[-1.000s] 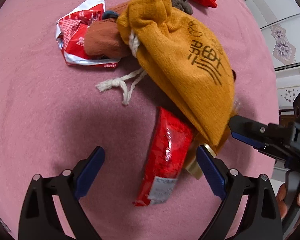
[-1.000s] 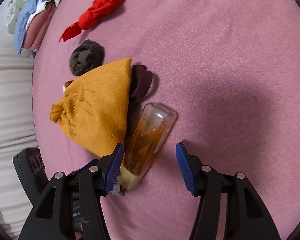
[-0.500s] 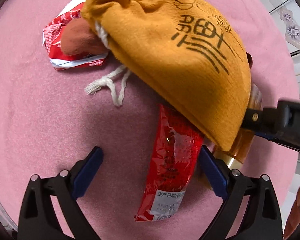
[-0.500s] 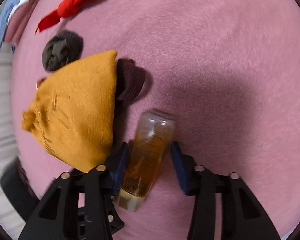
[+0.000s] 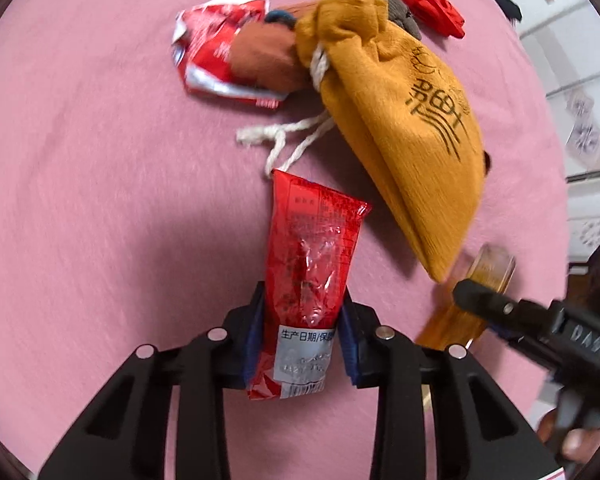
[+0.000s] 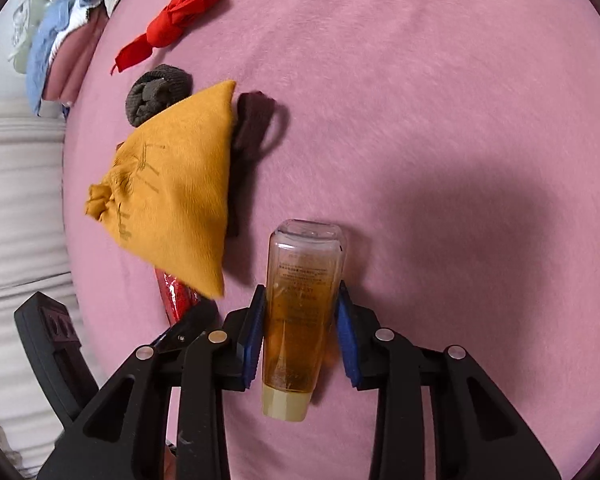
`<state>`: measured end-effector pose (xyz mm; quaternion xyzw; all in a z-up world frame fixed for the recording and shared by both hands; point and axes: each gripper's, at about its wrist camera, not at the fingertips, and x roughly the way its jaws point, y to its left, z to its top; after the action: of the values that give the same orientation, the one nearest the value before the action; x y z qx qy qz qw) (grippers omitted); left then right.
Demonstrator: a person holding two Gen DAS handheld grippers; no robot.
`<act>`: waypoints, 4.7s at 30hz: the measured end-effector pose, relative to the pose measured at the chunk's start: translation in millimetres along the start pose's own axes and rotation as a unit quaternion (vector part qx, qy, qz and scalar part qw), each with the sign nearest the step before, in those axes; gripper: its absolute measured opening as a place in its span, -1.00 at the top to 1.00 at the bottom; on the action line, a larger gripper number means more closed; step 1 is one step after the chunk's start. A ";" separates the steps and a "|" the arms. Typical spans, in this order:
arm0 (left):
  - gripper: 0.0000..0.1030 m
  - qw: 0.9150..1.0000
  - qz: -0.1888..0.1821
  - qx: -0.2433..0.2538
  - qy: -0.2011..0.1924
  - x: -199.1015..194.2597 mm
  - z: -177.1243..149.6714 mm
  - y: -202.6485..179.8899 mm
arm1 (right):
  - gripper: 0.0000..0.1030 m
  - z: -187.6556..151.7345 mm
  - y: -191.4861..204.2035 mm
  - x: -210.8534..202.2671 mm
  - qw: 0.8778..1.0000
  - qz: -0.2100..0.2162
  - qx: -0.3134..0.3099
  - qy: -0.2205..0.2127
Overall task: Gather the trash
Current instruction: 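Grasp the red tube with left tool while right tool grasps the amber bottle, then carry the red tube and amber bottle with both tools over the yellow bin, then open both tools to drop the tube and bottle into the bin, then move both tools back toward the mustard pouch on the bed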
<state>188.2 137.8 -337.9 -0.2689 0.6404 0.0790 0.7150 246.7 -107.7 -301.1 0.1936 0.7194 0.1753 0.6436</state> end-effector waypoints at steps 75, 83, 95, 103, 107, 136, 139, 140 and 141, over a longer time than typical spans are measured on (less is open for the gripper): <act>0.21 0.932 -0.132 0.307 0.144 82.3 -238.1 -649.1 | 0.40 -43.4 -474.3 -399.0 0.952 -0.025 0.170 -0.254; -0.63 0.942 -0.103 0.297 0.118 85.1 -210.1 -664.1 | 0.14 -29.0 -514.2 -416.9 0.935 -0.015 0.226 -0.273; -0.69 0.938 -0.098 0.308 0.127 77.3 -223.4 -642.8 | 0.14 -30.1 -484.0 -415.2 0.943 -0.006 0.201 -0.264; -0.73 0.940 -0.102 0.311 0.097 44.3 -222.0 -612.6 | 0.08 -35.7 -445.2 -410.6 0.948 0.001 0.183 -0.262; -0.73 0.945 -0.107 0.294 0.090 29.1 -218.0 -584.6 | 0.08 -41.3 -424.6 -405.3 0.951 0.000 0.168 -0.258; -0.73 0.988 -0.080 0.128 0.012 -74.2 -171.4 -248.2 | 0.08 -97.7 -155.1 -246.4 0.988 0.016 0.002 -0.153; -0.73 0.989 -0.078 0.124 0.006 -84.0 -165.7 -215.3 | 0.08 -106.9 -127.7 -228.4 0.988 0.019 -0.008 -0.150; -0.73 0.989 -0.078 0.122 0.004 -86.9 -163.4 -204.6 | 0.08 -109.3 -120.1 -223.5 0.988 0.019 -0.011 -0.150; -0.73 0.990 -0.076 0.120 0.003 -90.1 -159.9 -191.2 | 0.08 -111.2 -114.4 -219.1 0.989 0.020 -0.012 -0.149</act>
<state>120.9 -80.2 -203.0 -0.2292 0.6252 -0.0542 0.7441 151.3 -317.4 -158.2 0.2242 0.6092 0.1664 0.7423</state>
